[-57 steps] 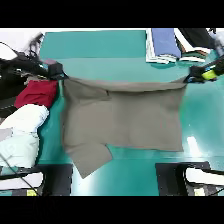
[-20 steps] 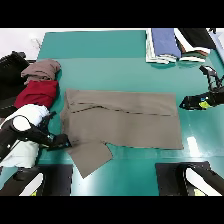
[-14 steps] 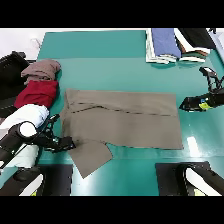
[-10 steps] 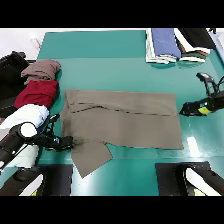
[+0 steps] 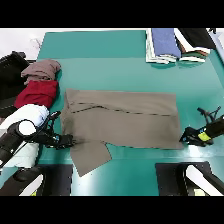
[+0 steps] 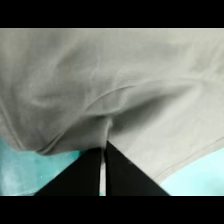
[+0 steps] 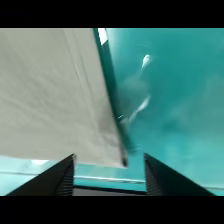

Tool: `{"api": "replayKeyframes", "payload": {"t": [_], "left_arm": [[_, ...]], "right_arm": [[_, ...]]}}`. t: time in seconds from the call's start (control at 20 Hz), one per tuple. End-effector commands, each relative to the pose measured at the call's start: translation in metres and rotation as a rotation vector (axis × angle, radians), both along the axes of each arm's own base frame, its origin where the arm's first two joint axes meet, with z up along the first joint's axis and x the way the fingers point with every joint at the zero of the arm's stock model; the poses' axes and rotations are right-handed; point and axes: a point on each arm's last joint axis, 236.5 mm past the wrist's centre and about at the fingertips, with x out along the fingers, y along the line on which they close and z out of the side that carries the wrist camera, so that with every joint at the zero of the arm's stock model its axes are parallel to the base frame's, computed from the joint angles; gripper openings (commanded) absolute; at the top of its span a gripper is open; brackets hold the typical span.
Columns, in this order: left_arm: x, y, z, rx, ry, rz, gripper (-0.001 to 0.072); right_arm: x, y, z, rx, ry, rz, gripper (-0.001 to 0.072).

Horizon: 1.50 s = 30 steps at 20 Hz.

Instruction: Fold the shirts.

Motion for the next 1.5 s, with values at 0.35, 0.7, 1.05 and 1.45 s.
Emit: {"api": "replayKeyframes", "payload": {"t": [0.35,0.7,1.05,1.45], "left_arm": [[0.009,-0.003,0.026,-0.011,-0.051,-0.086,0.0030],[0.121,0.004,0.100,0.053,-0.399,-0.023,0.0029],[0.236,0.003,0.091,0.104,-0.486,0.031,0.0030],[0.283,0.002,0.074,0.112,-0.522,0.080,0.0031]], "right_arm": [[0.027,0.019,0.015,-0.015,-0.134,0.101,0.0015],[0.098,-0.011,0.080,-0.112,-0.340,0.108,0.0015],[0.175,-0.035,0.078,-0.106,-0.349,0.114,0.0015],[0.267,-0.006,0.064,-0.115,-0.427,0.225,0.0016]]}}
